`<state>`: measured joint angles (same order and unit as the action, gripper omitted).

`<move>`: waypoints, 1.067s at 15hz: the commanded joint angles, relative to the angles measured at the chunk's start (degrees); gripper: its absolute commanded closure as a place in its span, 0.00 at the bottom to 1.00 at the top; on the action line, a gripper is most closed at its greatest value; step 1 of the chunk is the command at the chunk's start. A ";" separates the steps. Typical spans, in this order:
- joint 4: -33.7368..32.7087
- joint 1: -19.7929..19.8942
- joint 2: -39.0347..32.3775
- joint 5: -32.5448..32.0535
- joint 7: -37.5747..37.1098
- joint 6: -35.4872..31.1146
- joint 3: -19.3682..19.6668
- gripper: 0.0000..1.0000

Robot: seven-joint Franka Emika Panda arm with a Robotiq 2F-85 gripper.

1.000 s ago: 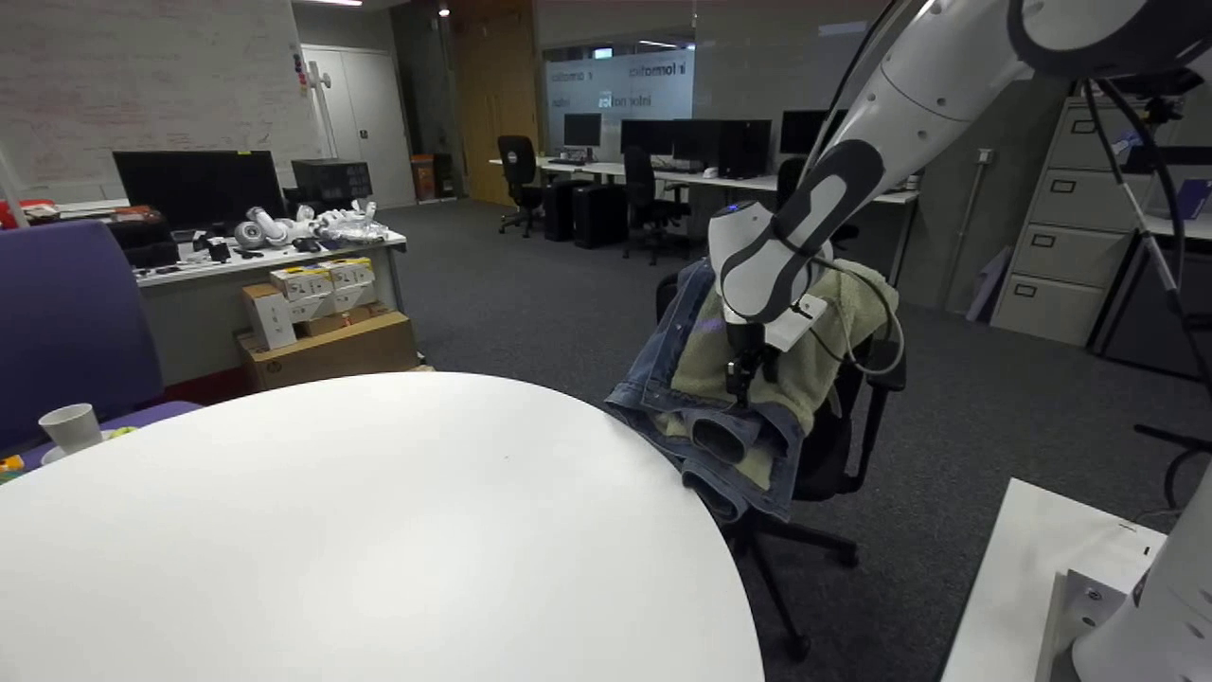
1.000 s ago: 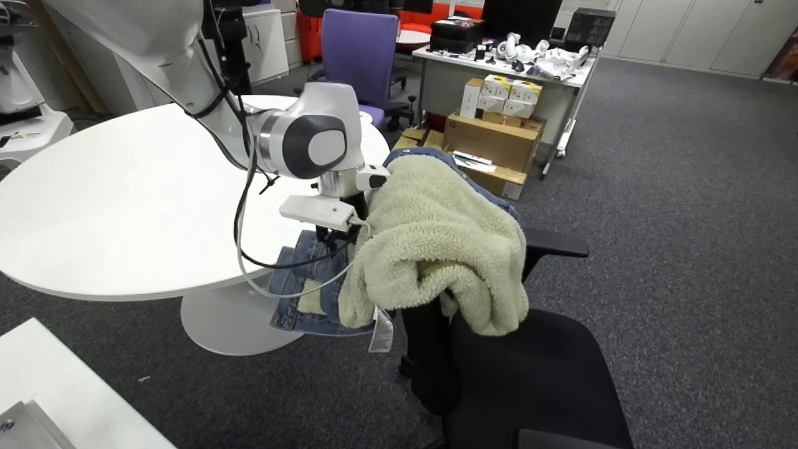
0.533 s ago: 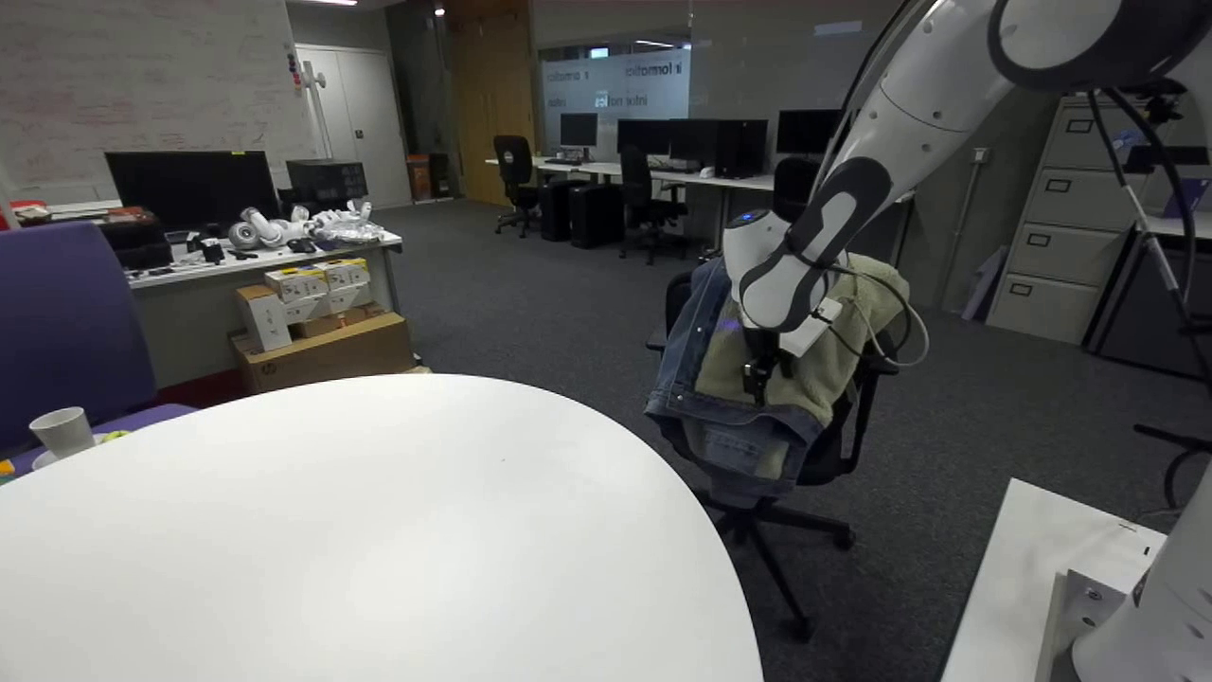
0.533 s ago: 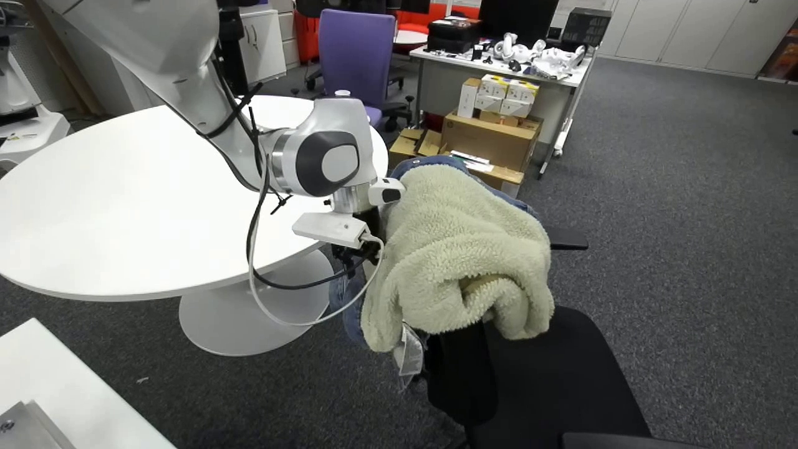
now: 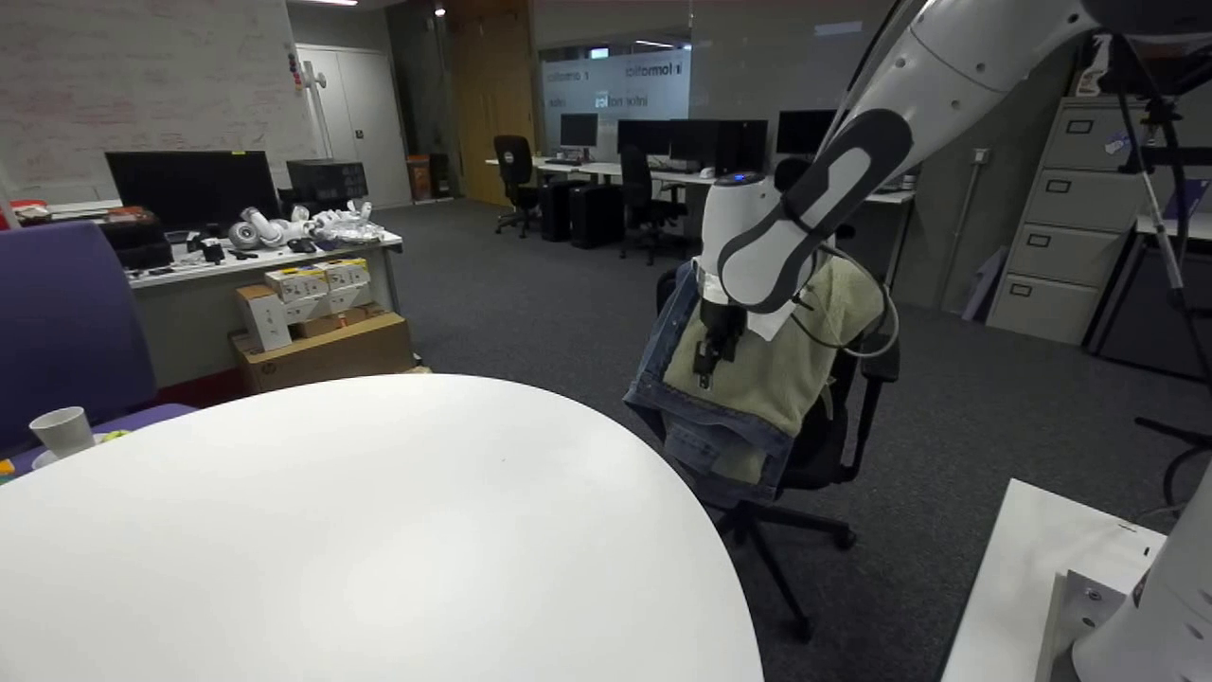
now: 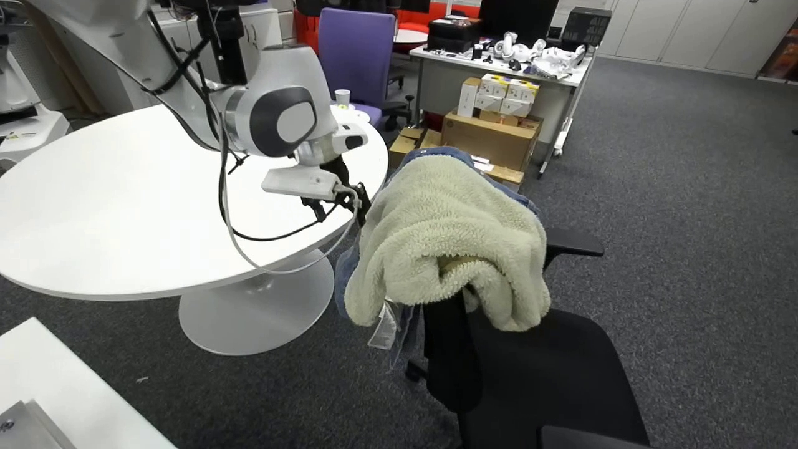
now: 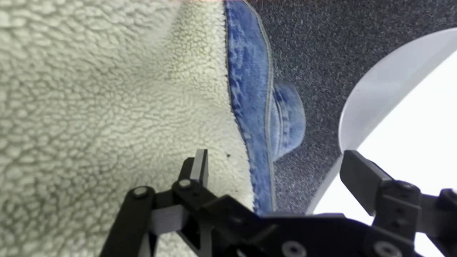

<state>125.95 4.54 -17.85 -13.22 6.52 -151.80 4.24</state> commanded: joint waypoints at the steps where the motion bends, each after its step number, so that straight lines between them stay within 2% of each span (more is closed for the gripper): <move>1: 5.55 0.99 10.11 6.12 6.43 -0.81 -3.36 0.00; 2: 6.78 0.58 12.46 7.12 7.23 -1.86 -3.77 0.00; 5: 12.48 -1.49 19.43 4.74 2.36 -11.34 -3.08 0.00; 8: 18.71 -3.06 24.05 8.04 3.62 -20.72 -4.31 0.00; 9: 20.45 -3.84 25.57 10.23 5.11 -19.82 -5.07 0.00; 10: 22.57 -5.44 27.86 12.35 6.57 -14.47 -5.59 0.00; 11: 24.26 -5.81 29.54 11.38 5.06 -11.80 -6.06 0.00; 16: 29.82 -5.50 39.45 0.21 -6.54 12.23 -10.73 0.00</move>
<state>151.54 -1.47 13.00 -8.66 4.82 -150.43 -4.20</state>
